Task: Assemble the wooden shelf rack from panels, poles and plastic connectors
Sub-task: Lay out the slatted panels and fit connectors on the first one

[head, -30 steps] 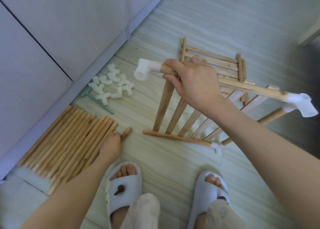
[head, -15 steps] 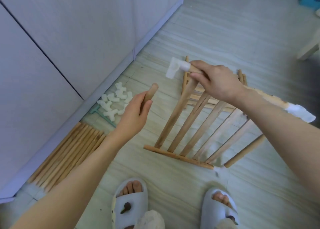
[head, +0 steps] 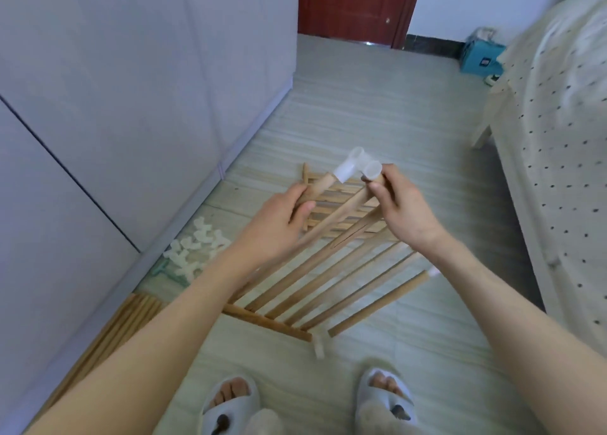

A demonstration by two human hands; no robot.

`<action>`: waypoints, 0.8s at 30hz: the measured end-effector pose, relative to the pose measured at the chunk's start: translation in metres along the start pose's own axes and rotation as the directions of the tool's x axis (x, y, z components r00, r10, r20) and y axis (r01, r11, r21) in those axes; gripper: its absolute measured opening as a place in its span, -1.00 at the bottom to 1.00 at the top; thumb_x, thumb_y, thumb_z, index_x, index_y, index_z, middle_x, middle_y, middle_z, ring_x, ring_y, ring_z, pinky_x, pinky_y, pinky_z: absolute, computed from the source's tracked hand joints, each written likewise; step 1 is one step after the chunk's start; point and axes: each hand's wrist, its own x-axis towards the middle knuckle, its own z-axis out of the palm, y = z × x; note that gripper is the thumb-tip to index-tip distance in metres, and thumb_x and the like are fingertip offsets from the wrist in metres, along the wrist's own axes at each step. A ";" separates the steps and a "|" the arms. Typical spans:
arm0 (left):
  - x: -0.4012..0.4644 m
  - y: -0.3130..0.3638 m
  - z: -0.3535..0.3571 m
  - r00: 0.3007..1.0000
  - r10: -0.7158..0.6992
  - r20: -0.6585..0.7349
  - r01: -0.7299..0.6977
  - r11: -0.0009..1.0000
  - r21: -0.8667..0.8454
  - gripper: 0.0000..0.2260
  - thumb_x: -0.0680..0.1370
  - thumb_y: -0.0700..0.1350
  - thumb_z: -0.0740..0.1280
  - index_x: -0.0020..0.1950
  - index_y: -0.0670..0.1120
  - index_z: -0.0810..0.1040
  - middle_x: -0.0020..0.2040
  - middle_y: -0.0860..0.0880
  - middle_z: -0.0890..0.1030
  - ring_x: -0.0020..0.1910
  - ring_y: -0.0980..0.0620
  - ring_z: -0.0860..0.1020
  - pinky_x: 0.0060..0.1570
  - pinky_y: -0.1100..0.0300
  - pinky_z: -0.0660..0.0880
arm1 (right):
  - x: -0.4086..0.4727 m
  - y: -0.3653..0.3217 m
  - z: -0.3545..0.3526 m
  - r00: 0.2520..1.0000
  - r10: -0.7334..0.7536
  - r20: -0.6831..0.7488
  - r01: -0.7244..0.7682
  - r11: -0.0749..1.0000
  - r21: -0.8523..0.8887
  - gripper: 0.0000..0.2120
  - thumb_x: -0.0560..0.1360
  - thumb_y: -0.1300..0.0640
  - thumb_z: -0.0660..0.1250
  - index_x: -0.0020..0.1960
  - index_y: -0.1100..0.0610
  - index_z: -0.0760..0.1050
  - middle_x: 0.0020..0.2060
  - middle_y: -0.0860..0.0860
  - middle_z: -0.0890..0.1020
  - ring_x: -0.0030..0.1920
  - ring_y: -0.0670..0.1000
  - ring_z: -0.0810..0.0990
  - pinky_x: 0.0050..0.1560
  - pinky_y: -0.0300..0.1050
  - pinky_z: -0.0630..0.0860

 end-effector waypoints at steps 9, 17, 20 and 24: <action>-0.002 0.013 0.069 0.965 -0.101 0.241 0.045 0.973 0.228 -0.73 0.64 -0.02 0.06 0.31 -0.07 0.32 -0.05 -0.06 0.42 -0.04 -0.02 0.35 -0.08 0.09 0.32 | -0.080 0.060 -0.008 0.936 0.349 0.044 -0.351 0.922 0.162 -0.77 0.59 0.24 0.17 0.22 0.24 0.42 0.09 0.14 0.57 0.13 0.11 0.51 0.18 -0.09 0.39; -0.007 0.013 0.096 0.903 -0.085 0.420 -0.057 0.947 0.316 -0.78 0.64 0.02 0.05 0.20 -0.02 0.34 0.09 -0.07 0.50 0.03 -0.02 0.31 0.03 0.00 0.37 | -0.111 0.080 -0.018 0.893 0.434 0.117 -0.448 0.836 0.316 -0.66 0.56 0.31 0.17 0.13 -0.12 0.41 -0.06 -0.27 0.52 -0.07 -0.39 0.50 -0.13 -0.51 0.39; -0.011 0.015 0.095 0.901 -0.072 0.428 -0.081 0.941 0.329 -0.78 0.64 0.03 0.05 0.21 -0.01 0.34 0.07 -0.06 0.51 0.03 0.01 0.30 0.01 0.03 0.37 | -0.115 0.073 -0.025 0.893 0.397 0.211 -0.449 0.790 0.417 -0.58 0.52 0.22 0.26 0.23 -0.22 0.35 0.12 -0.35 0.44 0.11 -0.41 0.40 0.00 -0.52 0.34; -0.016 0.027 0.091 0.920 -0.036 0.391 -0.119 0.923 0.365 -0.76 0.64 0.02 0.06 0.23 -0.03 0.36 0.06 -0.07 0.54 0.00 0.01 0.35 -0.03 0.02 0.42 | -0.111 0.065 -0.023 0.878 0.465 0.115 -0.465 0.767 0.441 -0.73 0.55 -0.16 0.15 0.17 -0.08 0.41 0.04 -0.31 0.45 0.06 -0.30 0.40 0.05 -0.35 0.26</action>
